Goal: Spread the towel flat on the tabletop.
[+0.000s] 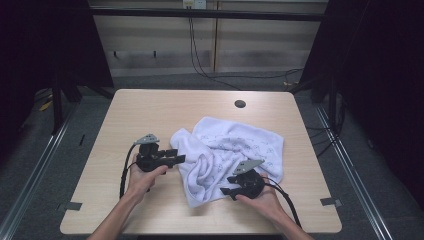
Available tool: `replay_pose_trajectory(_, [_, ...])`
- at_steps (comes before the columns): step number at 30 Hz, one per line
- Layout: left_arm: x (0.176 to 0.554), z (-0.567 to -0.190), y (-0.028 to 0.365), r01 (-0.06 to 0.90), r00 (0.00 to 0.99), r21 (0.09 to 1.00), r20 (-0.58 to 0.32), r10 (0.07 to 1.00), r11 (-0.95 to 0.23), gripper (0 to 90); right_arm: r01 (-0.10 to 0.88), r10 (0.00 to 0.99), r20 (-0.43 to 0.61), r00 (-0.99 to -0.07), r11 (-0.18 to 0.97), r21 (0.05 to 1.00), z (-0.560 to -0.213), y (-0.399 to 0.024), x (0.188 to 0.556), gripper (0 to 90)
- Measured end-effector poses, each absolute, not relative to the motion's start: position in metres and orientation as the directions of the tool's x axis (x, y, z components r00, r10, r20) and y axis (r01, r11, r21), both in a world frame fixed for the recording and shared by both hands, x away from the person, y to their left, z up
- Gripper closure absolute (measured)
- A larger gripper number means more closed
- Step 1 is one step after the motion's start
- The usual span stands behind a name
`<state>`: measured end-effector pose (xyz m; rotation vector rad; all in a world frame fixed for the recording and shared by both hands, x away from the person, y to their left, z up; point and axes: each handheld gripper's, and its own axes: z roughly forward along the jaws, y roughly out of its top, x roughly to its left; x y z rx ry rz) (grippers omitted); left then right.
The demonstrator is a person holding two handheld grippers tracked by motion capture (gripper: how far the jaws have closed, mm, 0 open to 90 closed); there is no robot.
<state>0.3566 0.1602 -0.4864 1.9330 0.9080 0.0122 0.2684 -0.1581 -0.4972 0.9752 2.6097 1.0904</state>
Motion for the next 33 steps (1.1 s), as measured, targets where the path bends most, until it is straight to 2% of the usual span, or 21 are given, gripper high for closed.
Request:
replay_pose_trajectory(1, [0.357,-0.486,0.160,0.586,0.722,0.768,-0.351,0.596,-0.258,45.8,0.508,0.624,0.092,-0.776,0.531,0.678,-0.496,-0.159,0.270,75.0])
replay_pose_trajectory(2, [0.360,-0.497,0.151,0.576,0.736,0.749,-0.301,0.607,-0.327,44.9,0.520,0.625,0.107,-0.774,0.529,0.671,-0.495,-0.161,0.270,81.3])
replay_pose_trajectory(4, [0.359,-0.502,0.144,0.580,0.740,0.738,-0.299,0.603,-0.346,42.2,0.535,0.626,0.131,-0.769,0.518,0.668,-0.495,-0.168,0.272,83.5])
replay_pose_trajectory(6, [0.354,-0.502,0.138,0.545,0.776,0.729,-0.251,0.579,-0.413,47.3,0.562,0.636,0.171,-0.753,0.485,0.670,-0.497,-0.176,0.275,84.1])
replay_pose_trajectory(9, [0.347,-0.503,0.134,0.512,0.809,0.723,-0.225,0.543,-0.463,70.0,0.571,0.645,0.178,-0.743,0.473,0.672,-0.498,-0.188,0.279,84.2])
replay_pose_trajectory(10, [0.344,-0.503,0.133,0.506,0.817,0.721,-0.226,0.530,-0.473,74.9,0.562,0.646,0.169,-0.745,0.470,0.680,-0.498,-0.192,0.280,84.2])
replay_pose_trajectory(14, [0.331,-0.502,0.135,0.489,0.840,0.710,-0.227,0.493,-0.506,86.2,0.578,0.673,0.173,-0.719,0.441,0.687,-0.500,-0.208,0.287,81.6])
replay_pose_trajectory(19, [0.310,-0.501,0.136,0.485,0.852,0.704,-0.248,0.461,-0.519,87.6,0.582,0.698,0.168,-0.696,0.411,0.702,-0.503,-0.220,0.304,80.9])
replay_pose_trajectory(23, [0.282,-0.499,0.135,0.501,0.857,0.696,-0.314,0.409,-0.515,87.4,0.570,0.719,0.126,-0.684,0.419,0.706,-0.503,-0.220,0.316,78.3])
replay_pose_trajectory(27, [0.272,-0.495,0.136,0.495,0.860,0.702,-0.312,0.403,-0.512,82.5,0.583,0.733,0.137,-0.666,0.398,0.708,-0.501,-0.222,0.318,65.9])
replay_pose_trajectory(29, [0.275,-0.488,0.147,0.501,0.852,0.732,-0.324,0.412,-0.461,79.2,0.589,0.732,0.157,-0.663,0.380,0.714,-0.494,-0.223,0.310,60.3])
replay_pose_trajectory(33, [0.280,-0.478,0.162,0.506,0.839,0.762,-0.325,0.437,-0.403,76.6,0.576,0.732,0.173,-0.659,0.343,0.742,-0.480,-0.224,0.293,55.1])
